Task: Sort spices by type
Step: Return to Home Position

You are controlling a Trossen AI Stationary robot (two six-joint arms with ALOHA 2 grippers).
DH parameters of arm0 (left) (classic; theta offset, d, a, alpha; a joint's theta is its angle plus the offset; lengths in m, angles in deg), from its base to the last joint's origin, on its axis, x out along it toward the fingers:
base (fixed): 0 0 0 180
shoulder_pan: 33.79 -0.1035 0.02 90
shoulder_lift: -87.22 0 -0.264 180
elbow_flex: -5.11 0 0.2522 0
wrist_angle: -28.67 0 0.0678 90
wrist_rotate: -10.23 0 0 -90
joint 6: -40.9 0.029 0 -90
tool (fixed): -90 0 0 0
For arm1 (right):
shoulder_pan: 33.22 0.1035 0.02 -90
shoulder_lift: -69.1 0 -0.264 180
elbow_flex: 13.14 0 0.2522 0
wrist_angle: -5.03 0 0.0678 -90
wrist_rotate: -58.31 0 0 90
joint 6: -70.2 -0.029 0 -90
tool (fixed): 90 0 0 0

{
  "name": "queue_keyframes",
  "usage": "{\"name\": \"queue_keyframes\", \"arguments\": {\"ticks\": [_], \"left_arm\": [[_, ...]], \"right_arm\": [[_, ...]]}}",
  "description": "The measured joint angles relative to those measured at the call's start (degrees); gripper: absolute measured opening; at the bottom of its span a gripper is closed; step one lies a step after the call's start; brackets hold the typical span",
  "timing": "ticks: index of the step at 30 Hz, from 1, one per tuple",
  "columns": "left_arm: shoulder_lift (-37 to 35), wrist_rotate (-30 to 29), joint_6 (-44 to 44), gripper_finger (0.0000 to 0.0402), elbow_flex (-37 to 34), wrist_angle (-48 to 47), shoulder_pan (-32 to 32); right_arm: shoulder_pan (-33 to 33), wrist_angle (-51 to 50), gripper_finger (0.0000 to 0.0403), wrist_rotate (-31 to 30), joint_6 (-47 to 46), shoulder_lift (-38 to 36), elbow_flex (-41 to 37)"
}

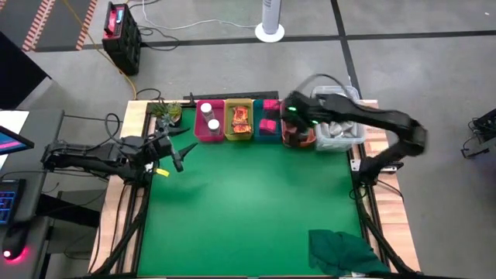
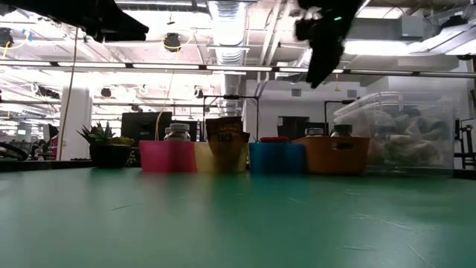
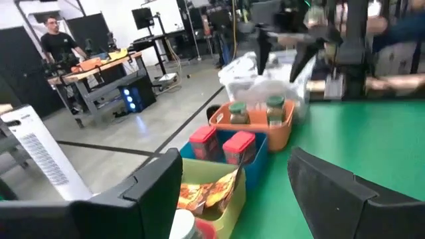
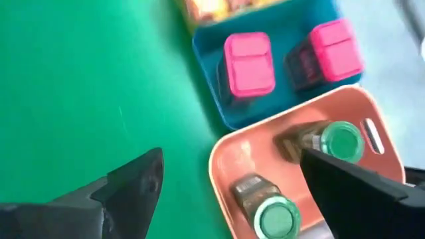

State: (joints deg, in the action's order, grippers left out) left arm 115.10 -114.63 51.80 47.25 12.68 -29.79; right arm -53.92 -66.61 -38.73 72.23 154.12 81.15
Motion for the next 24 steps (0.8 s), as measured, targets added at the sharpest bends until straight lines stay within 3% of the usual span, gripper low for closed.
{"name": "queue_keyframes", "arguments": {"ticks": [7, 13, 18, 24], "left_arm": [[0.22, 0.93, -7.54, 0.0259, 0.00, 0.04, 1.07], [2.65, 1.95, -13.95, 0.0259, -2.79, 1.27, 3.99], [3.16, -0.69, -19.49, 0.0258, -6.60, 4.25, 8.22], [0.63, -10.14, -19.63, 0.0258, -7.06, 4.84, 15.01]], "right_arm": [[3.32, 22.01, 0.0384, -0.28, -5.24, -23.90, -25.24], [6.08, 35.10, 0.0384, -0.43, -9.63, -38.57, -42.48], [8.75, 43.11, 0.0384, -1.36, -11.12, -46.67, -50.59], [14.08, 44.91, 0.0384, -6.63, -11.26, -54.48, -55.83]]}}
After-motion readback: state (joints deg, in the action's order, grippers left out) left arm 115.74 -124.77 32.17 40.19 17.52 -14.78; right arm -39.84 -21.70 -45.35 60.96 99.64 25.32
